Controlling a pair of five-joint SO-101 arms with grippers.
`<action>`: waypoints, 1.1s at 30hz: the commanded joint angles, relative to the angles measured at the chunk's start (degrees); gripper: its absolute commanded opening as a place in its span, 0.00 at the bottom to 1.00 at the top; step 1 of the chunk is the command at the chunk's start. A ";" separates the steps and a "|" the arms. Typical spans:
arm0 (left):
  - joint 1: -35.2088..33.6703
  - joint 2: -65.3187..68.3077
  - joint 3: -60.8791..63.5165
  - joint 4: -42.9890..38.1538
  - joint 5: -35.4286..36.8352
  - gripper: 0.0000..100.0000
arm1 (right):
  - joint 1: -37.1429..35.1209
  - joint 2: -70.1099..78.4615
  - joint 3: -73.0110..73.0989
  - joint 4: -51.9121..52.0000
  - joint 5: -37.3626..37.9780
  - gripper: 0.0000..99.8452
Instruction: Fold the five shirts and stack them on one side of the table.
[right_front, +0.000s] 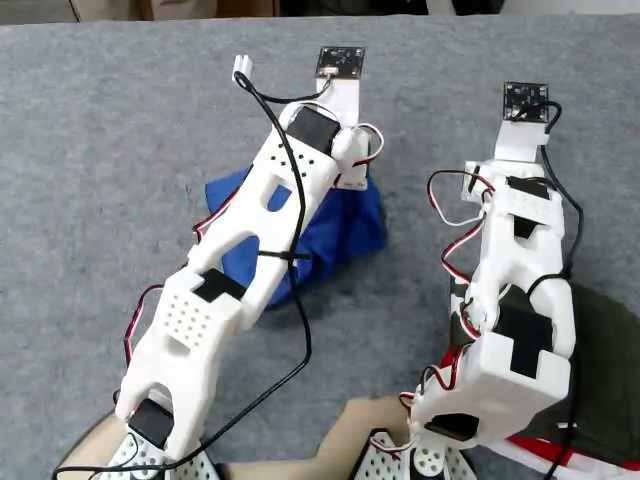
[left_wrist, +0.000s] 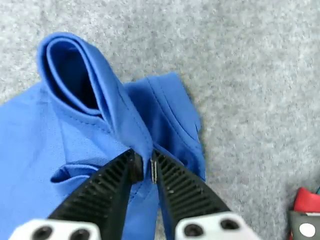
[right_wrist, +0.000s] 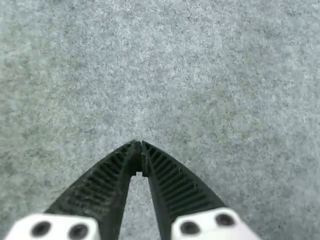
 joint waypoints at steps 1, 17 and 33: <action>0.62 0.40 -4.31 -0.79 0.35 0.02 | 0.48 -0.22 -1.63 -1.14 -0.09 0.00; 0.53 0.66 -8.18 2.99 0.88 0.19 | 0.48 -0.22 -1.63 -1.05 -0.09 0.00; -11.87 7.08 -2.29 8.00 0.79 0.02 | -0.13 -0.22 -1.63 -0.88 -0.09 0.00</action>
